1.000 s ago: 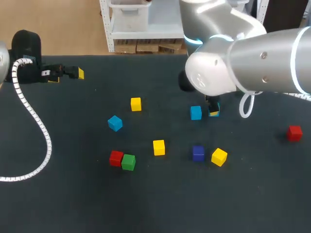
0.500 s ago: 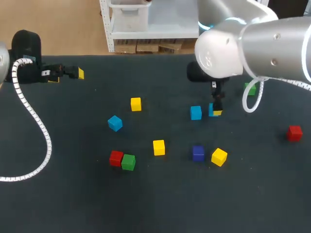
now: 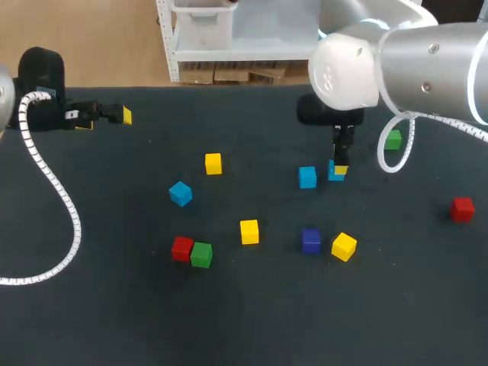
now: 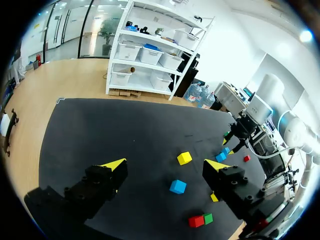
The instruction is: Place the blue cubes, place green cubes on the blue cubes, place the yellow cubes on the green cubes, then place the red cubes on the yellow cubes, and place purple cube on the red cubes.
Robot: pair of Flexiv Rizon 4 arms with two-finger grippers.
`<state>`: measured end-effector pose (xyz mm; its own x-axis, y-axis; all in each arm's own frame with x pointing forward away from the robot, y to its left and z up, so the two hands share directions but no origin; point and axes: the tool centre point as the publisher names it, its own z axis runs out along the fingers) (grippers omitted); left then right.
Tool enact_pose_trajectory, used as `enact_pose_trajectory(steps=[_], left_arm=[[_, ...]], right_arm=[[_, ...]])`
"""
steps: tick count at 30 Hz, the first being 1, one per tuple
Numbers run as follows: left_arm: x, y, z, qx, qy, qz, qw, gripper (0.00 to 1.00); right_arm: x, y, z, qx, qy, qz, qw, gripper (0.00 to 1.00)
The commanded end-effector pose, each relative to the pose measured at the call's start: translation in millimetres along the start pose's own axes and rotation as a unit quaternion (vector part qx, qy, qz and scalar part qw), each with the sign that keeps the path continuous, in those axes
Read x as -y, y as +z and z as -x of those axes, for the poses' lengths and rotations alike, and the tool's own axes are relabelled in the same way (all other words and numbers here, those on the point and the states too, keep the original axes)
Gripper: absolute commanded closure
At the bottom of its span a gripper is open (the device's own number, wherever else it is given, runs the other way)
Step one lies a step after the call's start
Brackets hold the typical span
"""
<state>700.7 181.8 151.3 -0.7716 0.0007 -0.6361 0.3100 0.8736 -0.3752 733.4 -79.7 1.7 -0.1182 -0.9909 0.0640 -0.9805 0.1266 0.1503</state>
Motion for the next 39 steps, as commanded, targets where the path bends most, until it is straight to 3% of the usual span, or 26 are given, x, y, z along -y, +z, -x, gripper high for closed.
enact_pose_trajectory(steps=[1, 12, 21, 39], left_arm=[[-2.4, -0.3, -1.2, 0.003, 0.001, -0.006, 1.0, 0.0], [-2.4, -0.3, -1.2, 0.003, 0.001, -0.006, 1.0, 0.0], [-2.4, -0.3, -1.2, 0.003, 0.001, -0.006, 1.0, 0.0], [-2.4, -0.3, -1.2, 0.003, 0.001, -0.006, 1.0, 0.0]], right_arm=[[-0.9, -1.2, -3.1, 0.001, -0.006, 0.007, 1.0, 1.0], [-25.6, -5.6, -0.4, 0.02, -0.036, 0.004, 0.999, 1.0], [-40.5, 0.3, 3.4, 0.012, -0.076, -0.013, 0.997, 1.0], [-35.6, 3.0, 16.4, 0.008, -0.09, -0.035, 0.995, 1.0]])
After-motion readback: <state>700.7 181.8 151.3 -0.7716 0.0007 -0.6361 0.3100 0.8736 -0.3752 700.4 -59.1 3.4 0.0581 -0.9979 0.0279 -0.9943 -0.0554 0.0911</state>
